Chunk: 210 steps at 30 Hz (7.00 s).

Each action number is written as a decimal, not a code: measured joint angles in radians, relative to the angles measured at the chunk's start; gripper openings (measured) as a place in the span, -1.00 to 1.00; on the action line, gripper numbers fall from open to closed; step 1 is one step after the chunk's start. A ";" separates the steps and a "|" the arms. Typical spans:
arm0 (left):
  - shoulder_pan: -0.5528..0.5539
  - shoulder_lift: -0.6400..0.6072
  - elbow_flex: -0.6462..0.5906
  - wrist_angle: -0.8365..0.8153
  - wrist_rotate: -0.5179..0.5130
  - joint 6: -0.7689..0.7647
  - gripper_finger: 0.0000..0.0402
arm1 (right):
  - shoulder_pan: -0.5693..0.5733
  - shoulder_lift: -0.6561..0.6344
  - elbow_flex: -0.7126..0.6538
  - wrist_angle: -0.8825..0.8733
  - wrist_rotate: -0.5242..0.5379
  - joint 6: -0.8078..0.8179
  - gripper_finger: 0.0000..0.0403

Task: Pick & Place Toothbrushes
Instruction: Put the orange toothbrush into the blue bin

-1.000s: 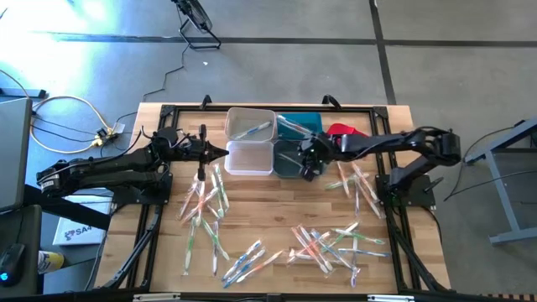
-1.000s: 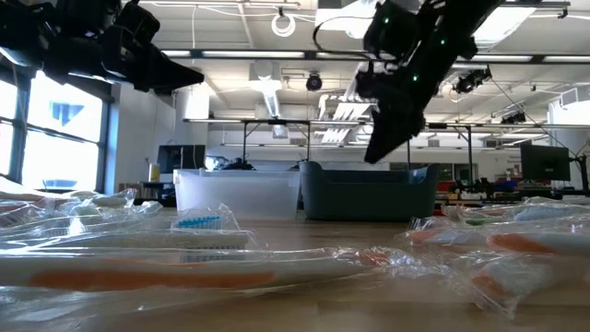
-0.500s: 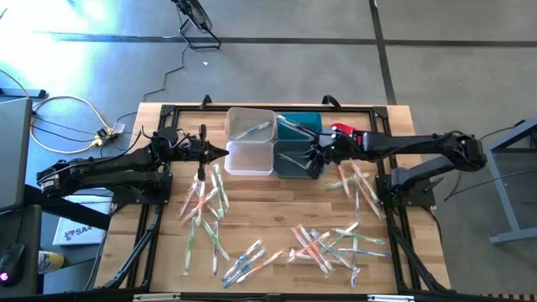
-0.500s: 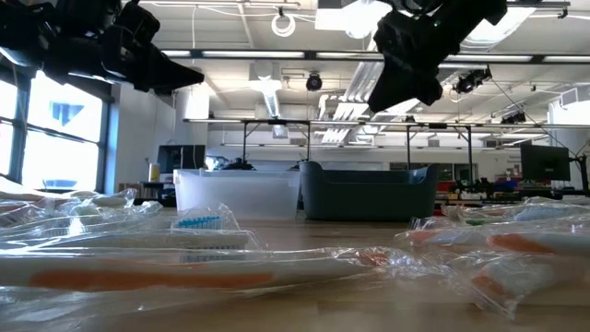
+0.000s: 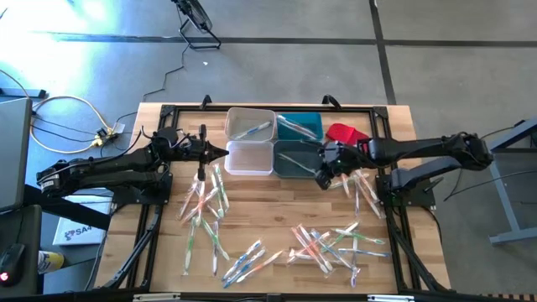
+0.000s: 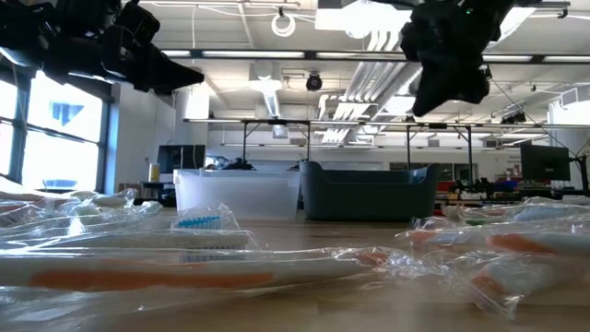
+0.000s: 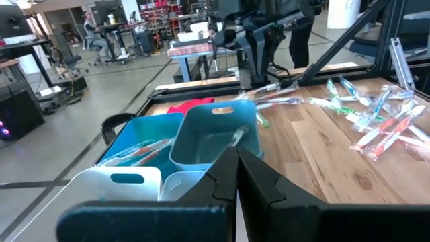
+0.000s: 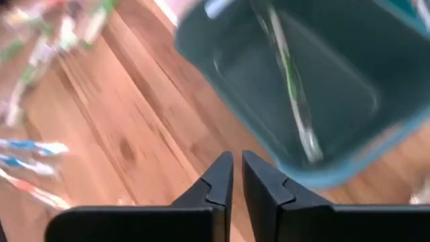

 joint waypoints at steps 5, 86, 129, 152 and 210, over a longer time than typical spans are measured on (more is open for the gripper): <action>0.000 0.000 0.000 0.000 0.002 0.000 -0.99 | 0.028 0.000 0.000 -0.071 0.000 0.069 -0.96; 0.000 0.000 0.000 0.000 0.002 0.000 -0.99 | -0.208 0.002 -0.147 -0.383 0.286 0.196 -0.30; 0.000 0.000 0.000 0.000 -0.001 0.000 -0.99 | -0.297 0.144 -0.241 -0.281 0.233 0.211 -0.18; 0.000 0.000 0.000 0.000 0.001 0.000 -0.99 | -0.297 0.279 -0.241 -0.204 0.242 0.163 -0.19; 0.000 0.000 0.000 0.000 0.001 0.000 -0.99 | -0.297 0.278 0.182 -0.459 0.549 -0.005 -0.93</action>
